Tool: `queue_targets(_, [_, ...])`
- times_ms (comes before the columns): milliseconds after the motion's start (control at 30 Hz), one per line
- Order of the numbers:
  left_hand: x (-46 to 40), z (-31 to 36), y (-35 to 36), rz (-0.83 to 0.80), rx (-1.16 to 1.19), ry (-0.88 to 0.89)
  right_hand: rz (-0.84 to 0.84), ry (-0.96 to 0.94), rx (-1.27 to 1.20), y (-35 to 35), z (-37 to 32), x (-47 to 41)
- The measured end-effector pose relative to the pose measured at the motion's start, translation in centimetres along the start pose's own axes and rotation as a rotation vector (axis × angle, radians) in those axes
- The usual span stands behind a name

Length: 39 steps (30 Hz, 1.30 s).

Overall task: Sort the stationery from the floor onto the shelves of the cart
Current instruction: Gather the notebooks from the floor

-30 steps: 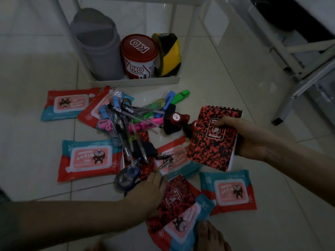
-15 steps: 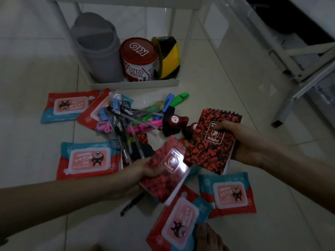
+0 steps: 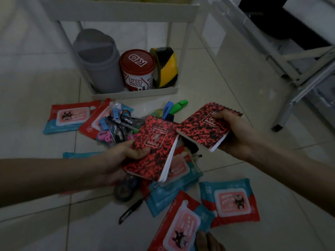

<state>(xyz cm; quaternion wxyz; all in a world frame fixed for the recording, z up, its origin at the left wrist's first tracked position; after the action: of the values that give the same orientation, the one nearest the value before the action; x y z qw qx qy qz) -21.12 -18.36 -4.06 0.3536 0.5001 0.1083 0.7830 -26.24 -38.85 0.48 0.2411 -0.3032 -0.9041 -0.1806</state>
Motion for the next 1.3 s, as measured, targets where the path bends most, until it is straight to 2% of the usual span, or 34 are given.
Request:
queue_targets(100, [1.6, 1.9, -0.1, 0.058, -0.085, 0.006, -0.016, -0.015, -0.047, 0.6, -0.2, -0.5])
queue_targets(167, [2.4, 2.9, 0.3, 0.102, -0.228, 0.054, -0.03, -0.019, -0.062, 1.0, -0.2, -0.8])
queue_targets(233, [3.4, 3.0, 1.0, 0.036, -0.336, 0.085, -0.042, -0.022, -0.078, 1.4, -0.3, -1.1])
queue_targets(367, [3.2, 4.4, 0.9, 0.097, -0.118, 0.117, -0.031, -0.045, -0.108, 1.7, -1.1, -1.6])
queue_targets(400, [3.3, 4.5, 1.0, 0.069, -0.049, 0.13, -0.014, -0.052, -0.112, 1.5, -1.4, -1.8])
queue_targets(467, [3.6, 4.3, 1.1, 0.028, -0.029, 0.182, 0.01, -0.056, -0.109, 1.1, -1.9, -2.0])
queue_targets(533, [3.2, 3.8, 1.0, 0.078, -0.026, 0.191, -0.022, -0.039, -0.073, 1.2, -1.9, -1.9])
queue_targets(600, [2.6, 2.9, 1.1, 0.135, -0.017, 0.162, -0.13, 0.022, -0.025, 2.6, -1.1, -1.0])
queue_targets(700, [2.0, 2.5, 1.5, 0.207, -0.083, 0.126, -0.379, 0.079, 0.119, 6.5, 0.5, 1.5])
queue_targets(867, [1.8, 2.8, 2.0, 0.134, -0.191, 0.088, -0.669, 0.032, 0.411, 10.2, 1.4, 2.6])
queue_targets(967, [2.1, 2.2, 0.8, 0.122, -0.152, 0.062, -0.769, 0.055, 0.487, 10.9, 2.2, 2.6])
queue_targets(1100, [2.8, 2.0, -2.7, 0.231, -0.056, 0.125, -0.778, 0.061, 0.485, 12.1, 5.0, 1.6])
queue_targets(1167, [2.9, 1.3, -4.8, 0.276, 0.032, 0.107, -0.786, -0.062, 0.726, 12.0, 6.9, 0.7])
queue_targets(1233, [2.9, 0.3, -6.8, 0.332, 0.073, 0.077, -0.876, -0.223, 1.141, 11.7, 9.5, 0.0])
queue_targets(1300, [3.2, -1.2, -8.5, 0.398, 0.088, 0.04, -0.945, -0.267, 1.465, 10.8, 12.5, -1.0])
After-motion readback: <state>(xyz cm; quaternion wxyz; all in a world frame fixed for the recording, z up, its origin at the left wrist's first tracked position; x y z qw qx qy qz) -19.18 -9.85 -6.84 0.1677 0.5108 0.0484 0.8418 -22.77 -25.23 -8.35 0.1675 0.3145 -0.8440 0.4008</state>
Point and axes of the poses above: each hand's wrist, its own x-axis away from the middle knuckle, its own y-axis out of the palm, z = x × y, the point moved 7 cm from there along -x, towards the middle knuckle, and after that the axes turned 12 degrees about -y, right-handed, at the moved point
